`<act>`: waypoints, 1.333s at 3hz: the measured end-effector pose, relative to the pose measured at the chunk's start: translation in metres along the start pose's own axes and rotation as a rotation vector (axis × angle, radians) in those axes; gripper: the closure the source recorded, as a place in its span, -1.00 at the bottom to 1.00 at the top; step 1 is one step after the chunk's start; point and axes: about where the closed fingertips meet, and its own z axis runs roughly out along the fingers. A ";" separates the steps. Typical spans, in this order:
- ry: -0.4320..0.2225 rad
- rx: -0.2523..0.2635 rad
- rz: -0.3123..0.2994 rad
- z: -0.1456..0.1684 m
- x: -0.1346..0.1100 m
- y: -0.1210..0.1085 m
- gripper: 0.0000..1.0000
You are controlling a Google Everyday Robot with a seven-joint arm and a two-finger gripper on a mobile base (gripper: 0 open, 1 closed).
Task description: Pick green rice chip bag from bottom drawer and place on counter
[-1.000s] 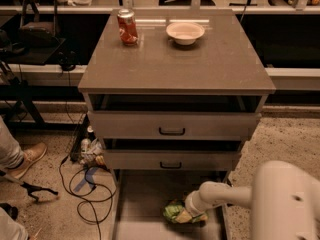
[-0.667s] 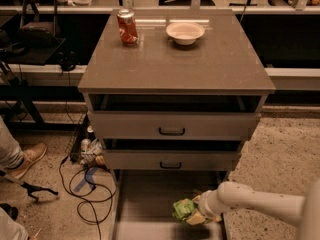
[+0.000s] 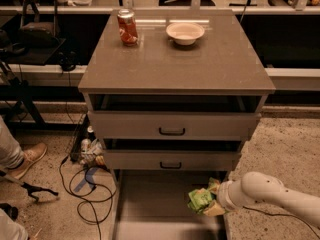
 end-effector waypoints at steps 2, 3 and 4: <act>-0.091 0.128 -0.121 -0.121 -0.042 -0.010 1.00; -0.074 0.286 -0.199 -0.224 -0.062 -0.016 1.00; -0.050 0.442 -0.235 -0.325 -0.075 -0.028 1.00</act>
Offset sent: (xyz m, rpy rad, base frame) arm -0.0034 -0.0698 0.2458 0.0138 -0.3703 0.0625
